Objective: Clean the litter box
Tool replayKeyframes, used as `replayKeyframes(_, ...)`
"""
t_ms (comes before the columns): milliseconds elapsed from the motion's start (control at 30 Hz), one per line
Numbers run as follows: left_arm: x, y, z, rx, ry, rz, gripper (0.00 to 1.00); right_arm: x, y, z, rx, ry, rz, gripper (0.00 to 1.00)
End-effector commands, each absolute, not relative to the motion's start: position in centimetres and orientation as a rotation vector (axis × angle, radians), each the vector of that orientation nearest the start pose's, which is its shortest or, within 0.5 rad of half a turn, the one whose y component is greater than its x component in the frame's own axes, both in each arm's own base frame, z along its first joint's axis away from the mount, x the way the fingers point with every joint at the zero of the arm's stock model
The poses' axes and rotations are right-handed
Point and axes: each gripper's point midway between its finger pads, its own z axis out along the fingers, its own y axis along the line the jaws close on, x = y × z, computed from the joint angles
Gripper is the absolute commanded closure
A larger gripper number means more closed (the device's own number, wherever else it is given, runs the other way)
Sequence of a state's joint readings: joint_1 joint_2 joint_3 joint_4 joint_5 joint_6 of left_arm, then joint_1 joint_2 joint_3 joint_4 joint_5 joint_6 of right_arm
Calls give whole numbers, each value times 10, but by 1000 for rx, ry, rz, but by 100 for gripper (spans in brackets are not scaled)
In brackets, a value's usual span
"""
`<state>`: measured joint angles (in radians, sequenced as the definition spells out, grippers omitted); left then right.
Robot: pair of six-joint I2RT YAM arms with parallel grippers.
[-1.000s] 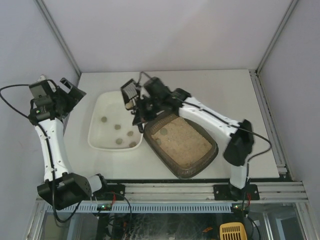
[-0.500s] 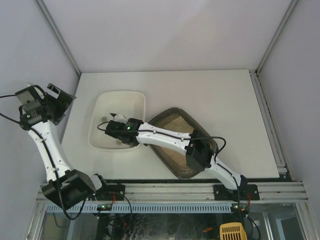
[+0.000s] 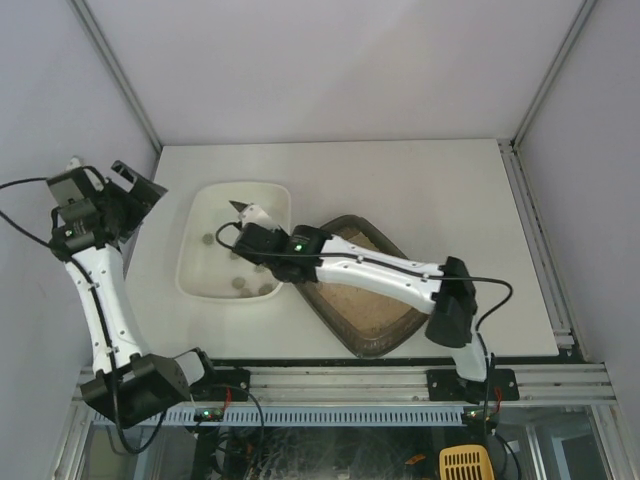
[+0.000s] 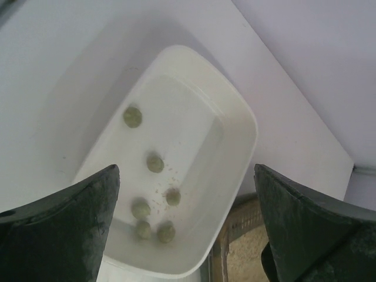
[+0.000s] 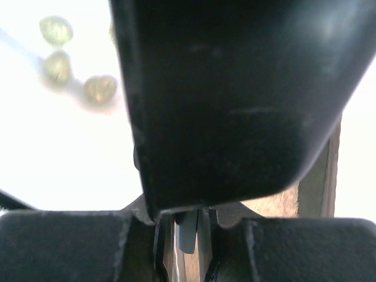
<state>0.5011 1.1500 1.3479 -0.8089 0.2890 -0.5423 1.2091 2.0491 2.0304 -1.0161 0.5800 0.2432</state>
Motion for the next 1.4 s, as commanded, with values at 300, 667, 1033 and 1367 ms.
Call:
replayKeyframes(300,362,-92,257,-494,2187,-711,0,111,244,188,-458,2970,767,100)
replayKeyframes(667,382,-191,204,-443,2373,-958,0,104,237,160,-138,3264,1000,100)
replayKeyframes(1033,360,-185,200,-350,2364,-913,0,151,256,129,46,3281,1175,100)
replayKeyframes(1367,341,-176,181,-318,2387,-873,0,175,283,124,87,3200,1410,100)
